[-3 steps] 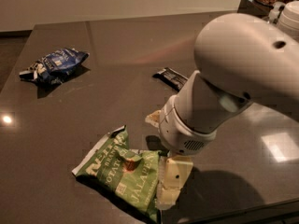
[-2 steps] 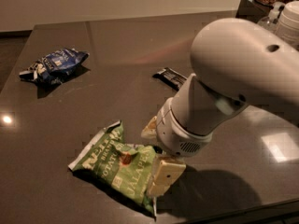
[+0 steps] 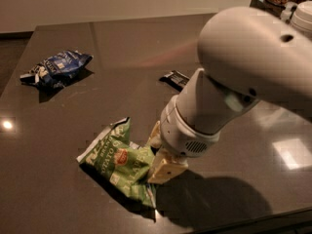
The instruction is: Pick green jalapeno chip bag
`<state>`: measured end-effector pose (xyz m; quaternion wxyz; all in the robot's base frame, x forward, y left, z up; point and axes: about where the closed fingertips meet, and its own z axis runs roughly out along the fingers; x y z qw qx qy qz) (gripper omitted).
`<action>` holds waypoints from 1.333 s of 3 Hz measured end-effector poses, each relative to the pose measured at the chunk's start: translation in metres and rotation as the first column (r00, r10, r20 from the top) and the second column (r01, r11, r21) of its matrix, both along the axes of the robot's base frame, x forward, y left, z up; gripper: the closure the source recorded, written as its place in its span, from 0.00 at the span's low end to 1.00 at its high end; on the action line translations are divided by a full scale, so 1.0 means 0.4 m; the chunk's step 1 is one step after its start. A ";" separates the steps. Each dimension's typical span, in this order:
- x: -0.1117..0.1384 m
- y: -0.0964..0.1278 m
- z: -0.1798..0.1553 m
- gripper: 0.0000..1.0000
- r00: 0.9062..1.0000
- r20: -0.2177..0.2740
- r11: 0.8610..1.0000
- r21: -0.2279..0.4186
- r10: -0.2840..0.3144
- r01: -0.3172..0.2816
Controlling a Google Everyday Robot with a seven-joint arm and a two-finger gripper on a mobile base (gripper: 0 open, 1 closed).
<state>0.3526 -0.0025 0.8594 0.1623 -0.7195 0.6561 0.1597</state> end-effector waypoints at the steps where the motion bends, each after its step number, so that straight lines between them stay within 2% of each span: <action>1: 0.039 0.005 0.096 1.00 1.000 0.019 1.000 0.029 -0.002 0.001; 3: 0.095 0.016 0.268 1.00 0.999 0.045 0.991 0.134 0.012 -0.018; 4: 0.095 0.016 0.268 1.00 0.999 0.045 0.991 0.134 0.012 -0.018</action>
Offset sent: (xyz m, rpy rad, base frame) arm 0.0413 0.0092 0.1024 0.1026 -0.0511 0.0170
